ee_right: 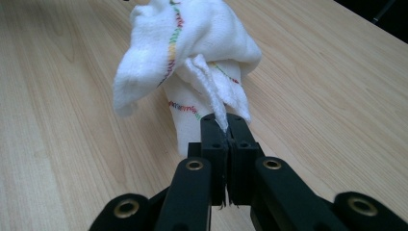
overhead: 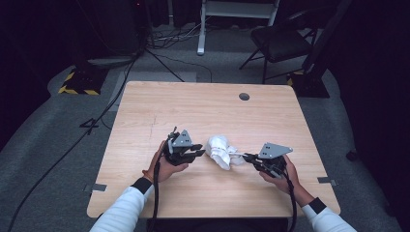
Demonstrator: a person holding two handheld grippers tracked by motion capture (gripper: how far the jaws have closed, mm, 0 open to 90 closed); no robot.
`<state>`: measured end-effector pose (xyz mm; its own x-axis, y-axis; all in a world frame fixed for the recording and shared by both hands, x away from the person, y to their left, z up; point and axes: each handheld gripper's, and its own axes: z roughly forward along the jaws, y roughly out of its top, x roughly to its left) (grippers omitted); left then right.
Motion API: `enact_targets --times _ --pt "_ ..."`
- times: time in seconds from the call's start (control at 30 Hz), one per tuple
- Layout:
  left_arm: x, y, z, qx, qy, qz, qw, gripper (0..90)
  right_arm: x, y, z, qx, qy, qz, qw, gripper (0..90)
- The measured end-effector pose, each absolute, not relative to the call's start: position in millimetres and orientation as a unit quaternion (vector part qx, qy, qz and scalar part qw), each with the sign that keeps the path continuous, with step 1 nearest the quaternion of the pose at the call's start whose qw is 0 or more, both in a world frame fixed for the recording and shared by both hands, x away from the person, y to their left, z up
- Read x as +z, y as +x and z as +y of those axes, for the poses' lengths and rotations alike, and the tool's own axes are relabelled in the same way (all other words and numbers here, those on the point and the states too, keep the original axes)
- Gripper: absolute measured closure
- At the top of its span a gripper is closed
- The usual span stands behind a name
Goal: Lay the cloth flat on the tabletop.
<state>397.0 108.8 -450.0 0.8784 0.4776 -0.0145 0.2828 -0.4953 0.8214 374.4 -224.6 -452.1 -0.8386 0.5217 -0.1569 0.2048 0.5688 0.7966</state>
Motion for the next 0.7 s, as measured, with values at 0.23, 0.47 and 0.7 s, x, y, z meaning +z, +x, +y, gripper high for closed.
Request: enact_targets --times 0.23,0.47,0.7 --pt "-441.5 378.4 80.3 0.143 0.864 0.18 0.448 34.7 -453.3 373.3 -219.7 0.412 0.202 0.868 0.188 88.4" --pt "-443.8 374.1 59.6 0.151 0.882 0.146 0.421 26.7 -454.7 372.4 -214.7 0.41 0.195 0.872 0.185 88.4" --pt "-448.4 382.8 57.2 0.153 0.895 0.125 0.4 74.3 -454.8 371.7 -214.5 0.408 0.191 0.874 0.183 88.4"
